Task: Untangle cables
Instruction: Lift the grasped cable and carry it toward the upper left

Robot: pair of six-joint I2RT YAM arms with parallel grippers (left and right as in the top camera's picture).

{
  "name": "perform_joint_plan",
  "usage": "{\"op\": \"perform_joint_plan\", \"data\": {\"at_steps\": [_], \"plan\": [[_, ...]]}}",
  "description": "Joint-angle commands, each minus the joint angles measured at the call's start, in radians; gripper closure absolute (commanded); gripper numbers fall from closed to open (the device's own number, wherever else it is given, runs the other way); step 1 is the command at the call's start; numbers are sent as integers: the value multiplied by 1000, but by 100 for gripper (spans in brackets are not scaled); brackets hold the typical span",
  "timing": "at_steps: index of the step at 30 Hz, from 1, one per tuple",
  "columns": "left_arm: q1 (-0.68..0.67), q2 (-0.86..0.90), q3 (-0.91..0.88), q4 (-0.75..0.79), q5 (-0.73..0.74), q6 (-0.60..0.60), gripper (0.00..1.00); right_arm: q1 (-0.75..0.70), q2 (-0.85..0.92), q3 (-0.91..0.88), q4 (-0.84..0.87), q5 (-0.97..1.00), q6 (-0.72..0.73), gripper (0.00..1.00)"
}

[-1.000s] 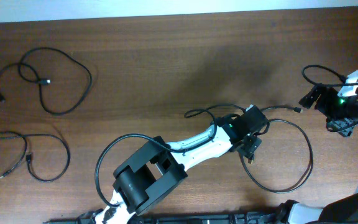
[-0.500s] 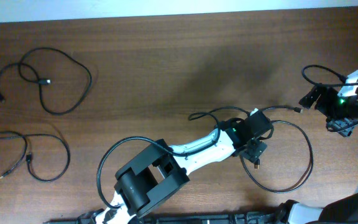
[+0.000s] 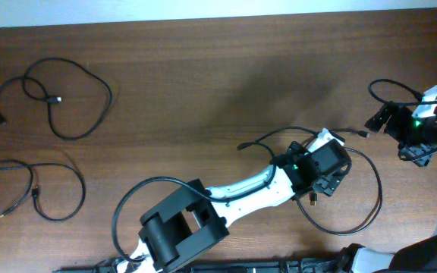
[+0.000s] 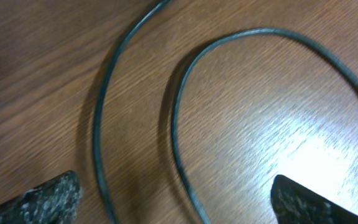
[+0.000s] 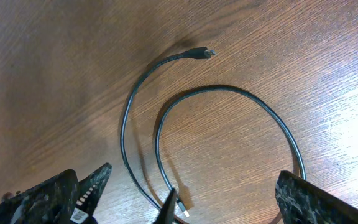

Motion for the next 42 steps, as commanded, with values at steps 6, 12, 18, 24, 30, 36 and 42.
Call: {"op": "perform_joint_plan", "data": {"at_steps": [6, 12, 18, 24, 30, 36, 42], "plan": [[1, 90, 14, 25, -114, -21, 1, -1, 3, 4, -1, -2, 5, 1], [1, 94, 13, 16, -120, -21, 9, -1, 3, 4, -1, -2, 5, 1], [0, 120, 13, 8, -121, -21, 47, -1, 3, 4, -1, -2, 5, 1], [2, 126, 13, 2, -127, -21, 89, -1, 3, 4, -1, -2, 5, 1], [13, 100, 14, -52, -180, -6, 100, -1, 3, 4, -1, -2, 5, 1], [73, 11, 14, -146, -180, -6, 100, -1, 3, 4, -1, -2, 5, 1], [196, -109, 14, -219, -180, -6, 100, -1, 3, 4, -1, -2, 5, 1]]}}
